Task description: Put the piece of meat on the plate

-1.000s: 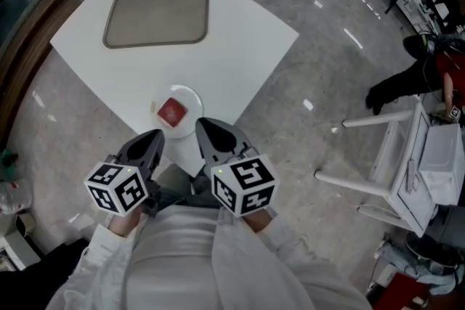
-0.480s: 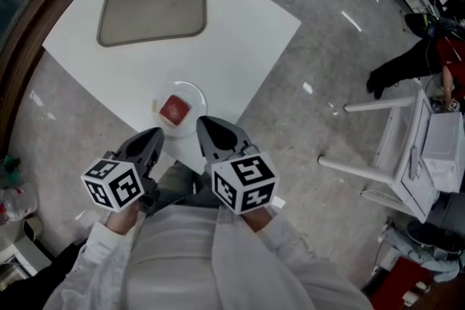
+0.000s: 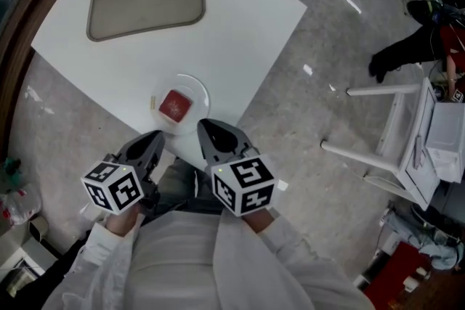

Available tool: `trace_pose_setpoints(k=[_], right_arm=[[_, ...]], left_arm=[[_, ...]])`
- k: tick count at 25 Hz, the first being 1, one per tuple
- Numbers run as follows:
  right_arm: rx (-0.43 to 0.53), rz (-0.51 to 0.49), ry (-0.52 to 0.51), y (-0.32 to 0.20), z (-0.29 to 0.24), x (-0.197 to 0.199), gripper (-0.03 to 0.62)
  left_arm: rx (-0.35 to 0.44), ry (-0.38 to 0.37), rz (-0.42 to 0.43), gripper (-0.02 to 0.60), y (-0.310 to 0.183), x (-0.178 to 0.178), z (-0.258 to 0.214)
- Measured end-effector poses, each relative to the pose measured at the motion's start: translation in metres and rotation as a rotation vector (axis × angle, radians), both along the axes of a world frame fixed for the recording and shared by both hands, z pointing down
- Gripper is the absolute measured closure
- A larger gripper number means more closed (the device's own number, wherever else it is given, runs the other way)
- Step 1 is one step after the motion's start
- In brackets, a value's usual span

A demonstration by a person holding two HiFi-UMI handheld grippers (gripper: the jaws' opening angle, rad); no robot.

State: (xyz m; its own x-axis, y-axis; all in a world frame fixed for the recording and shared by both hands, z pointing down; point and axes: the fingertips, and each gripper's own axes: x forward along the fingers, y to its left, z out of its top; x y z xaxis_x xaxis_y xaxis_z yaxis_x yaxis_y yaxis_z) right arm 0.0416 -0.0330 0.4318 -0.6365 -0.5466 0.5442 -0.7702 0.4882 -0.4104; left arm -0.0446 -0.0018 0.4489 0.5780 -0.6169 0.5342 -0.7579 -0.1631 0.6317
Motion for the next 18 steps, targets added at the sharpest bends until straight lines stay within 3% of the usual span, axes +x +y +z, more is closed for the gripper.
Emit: trace_pose_setpoints(k=[13,18], right_arm=[[-0.116,0.047,0.026,0.002,0.039,0.011,0.577],[-0.151,0.057,0.045,0.001,0.049,0.016,0.577]], left_arm=[[-0.112,-0.029,-0.052,0.571,-0.008,-0.013,0.040],[-0.149,-0.072,-0.063,0.569,-0.010,-0.017,0.052]])
